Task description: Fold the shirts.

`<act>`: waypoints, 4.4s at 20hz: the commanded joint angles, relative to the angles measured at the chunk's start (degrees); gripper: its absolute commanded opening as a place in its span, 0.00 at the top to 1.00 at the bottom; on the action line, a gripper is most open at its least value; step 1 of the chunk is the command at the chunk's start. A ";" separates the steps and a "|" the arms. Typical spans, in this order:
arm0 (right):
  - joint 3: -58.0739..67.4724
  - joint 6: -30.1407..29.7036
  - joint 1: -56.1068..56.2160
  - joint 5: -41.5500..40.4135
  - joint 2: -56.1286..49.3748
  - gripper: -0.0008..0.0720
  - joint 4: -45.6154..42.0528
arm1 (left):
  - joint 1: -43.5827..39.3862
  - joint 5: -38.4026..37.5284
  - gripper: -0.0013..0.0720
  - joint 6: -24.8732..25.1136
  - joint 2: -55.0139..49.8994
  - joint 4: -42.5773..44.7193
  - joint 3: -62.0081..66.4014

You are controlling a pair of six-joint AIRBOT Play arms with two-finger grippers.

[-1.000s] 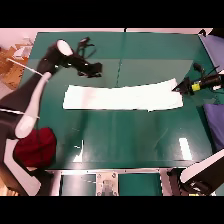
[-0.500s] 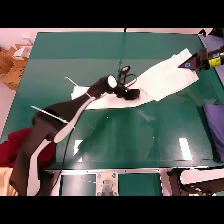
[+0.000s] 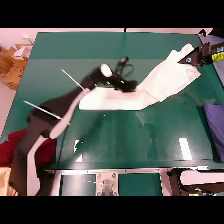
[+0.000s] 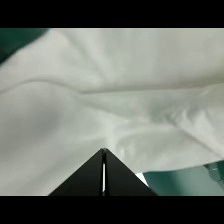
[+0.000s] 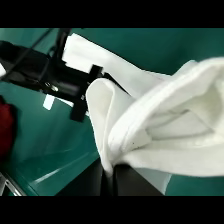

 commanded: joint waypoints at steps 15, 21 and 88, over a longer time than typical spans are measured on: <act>-7.76 9.70 56.35 -60.52 -22.40 0.33 4.11 | 29.51 -31.08 0.95 0.70 18.75 24.92 1.86; -7.72 12.07 47.67 -50.53 -19.76 0.32 2.99 | 29.49 -31.43 0.95 3.74 18.75 25.16 1.68; -23.52 29.03 -50.86 -3.32 6.16 0.64 -49.88 | 29.49 -33.75 0.95 3.61 18.75 22.73 1.68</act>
